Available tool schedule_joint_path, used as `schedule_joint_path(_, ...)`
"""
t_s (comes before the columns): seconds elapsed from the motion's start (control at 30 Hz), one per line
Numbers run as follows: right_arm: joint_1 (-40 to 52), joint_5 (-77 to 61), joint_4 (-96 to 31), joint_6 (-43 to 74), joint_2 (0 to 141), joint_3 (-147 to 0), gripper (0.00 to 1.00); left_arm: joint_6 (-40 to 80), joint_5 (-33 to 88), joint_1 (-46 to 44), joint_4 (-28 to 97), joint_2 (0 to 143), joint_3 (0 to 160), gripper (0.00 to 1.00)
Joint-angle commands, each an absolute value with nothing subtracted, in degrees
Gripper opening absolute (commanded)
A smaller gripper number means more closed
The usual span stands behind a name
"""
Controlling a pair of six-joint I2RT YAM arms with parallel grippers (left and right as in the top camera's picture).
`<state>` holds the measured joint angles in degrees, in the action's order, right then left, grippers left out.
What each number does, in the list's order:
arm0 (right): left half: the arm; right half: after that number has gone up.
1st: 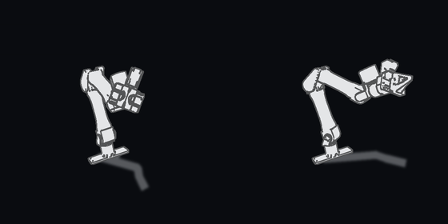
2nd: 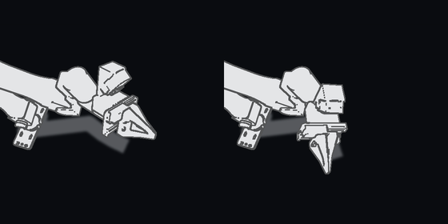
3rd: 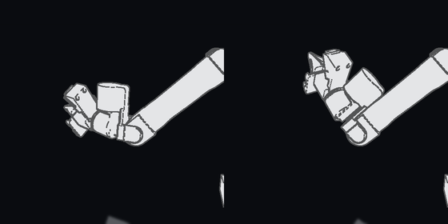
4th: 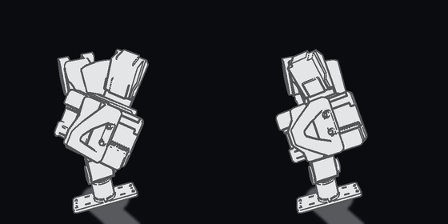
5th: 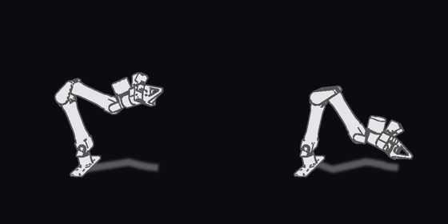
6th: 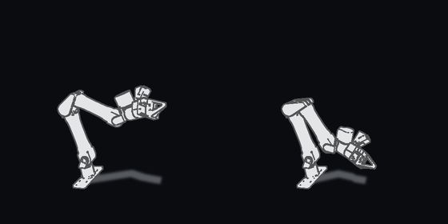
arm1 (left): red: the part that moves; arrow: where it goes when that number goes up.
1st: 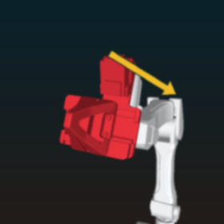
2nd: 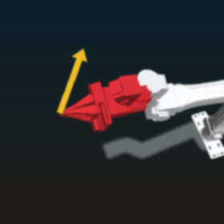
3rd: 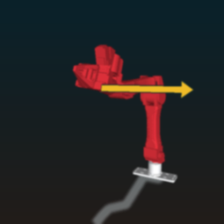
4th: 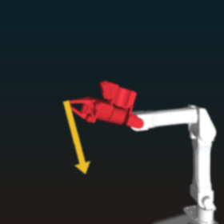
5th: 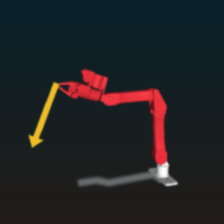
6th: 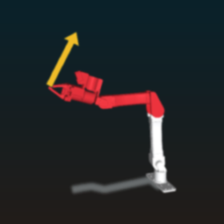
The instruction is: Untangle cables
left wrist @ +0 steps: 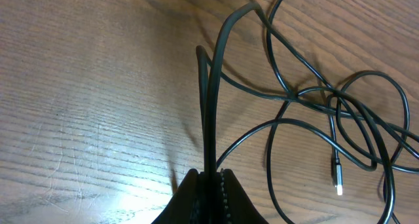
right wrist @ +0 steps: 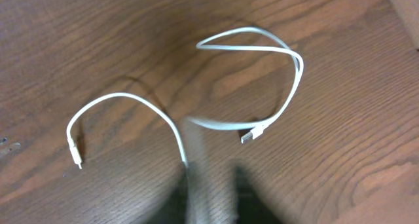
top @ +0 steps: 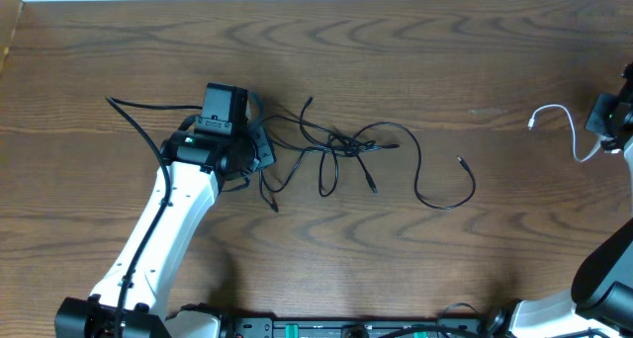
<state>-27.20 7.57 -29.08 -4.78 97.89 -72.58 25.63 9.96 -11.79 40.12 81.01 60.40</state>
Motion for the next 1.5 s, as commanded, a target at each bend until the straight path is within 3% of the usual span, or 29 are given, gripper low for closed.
schedule_joint_path(0.0,-27.8,6.4,-29.0,-4.1,97.7,-73.1,0.79,25.1,9.1,-12.0,40.3,81.4,60.1,0.08)
schedule_joint_path(0.2,-23.9,-35.8,-31.7,-4.1,97.7,-73.1,0.67,25.1,9.2,-12.0,39.6,81.4,60.1,0.08)
schedule_joint_path(0.27,-17.8,-39.4,-35.7,-7.6,97.7,-73.1,0.68,25.1,9.2,-12.0,39.4,81.4,60.1,0.08)
schedule_joint_path(0.37,-7.8,-38.0,-37.8,-13.2,97.8,-73.0,0.69,25.1,9.2,-12.0,39.4,81.4,60.1,0.08)
schedule_joint_path(0.47,2.1,-33.0,-37.1,-11.1,98.2,-73.0,0.69,25.1,9.2,-12.0,39.4,81.3,60.1,0.08)
schedule_joint_path(0.57,13.3,-28.8,-33.3,7.2,100.5,-73.0,0.62,25.1,9.2,-12.0,39.4,81.4,60.1,0.08)
schedule_joint_path(0.73,23.0,-19.0,-34.0,38.3,102.4,-73.0,0.57,25.1,9.2,-12.0,39.4,81.4,60.1,0.08)
schedule_joint_path(1.0,29.4,-13.0,-36.8,43.1,102.4,-72.1,0.56,25.1,9.2,-12.0,39.4,81.4,60.1,0.08)
schedule_joint_path(1.2,30.8,-3.0,-33.8,46.2,104.9,-71.1,0.37,25.1,9.2,-12.0,39.5,81.4,60.1,0.08)
schedule_joint_path(1.23,30.8,-0.5,-30.6,46.2,104.9,-71.1,0.11,25.1,9.2,-12.0,39.7,81.4,60.1,0.08)
schedule_joint_path(1.27,30.8,-0.1,-29.4,46.0,104.9,-71.1,0.01,25.1,9.2,-12.0,39.8,81.4,60.1,0.07)
schedule_joint_path(1.47,24.6,3.5,-26.3,33.1,98.1,-73.1,0.01,25.1,1.1,-11.9,39.4,81.3,60.1,0.08)
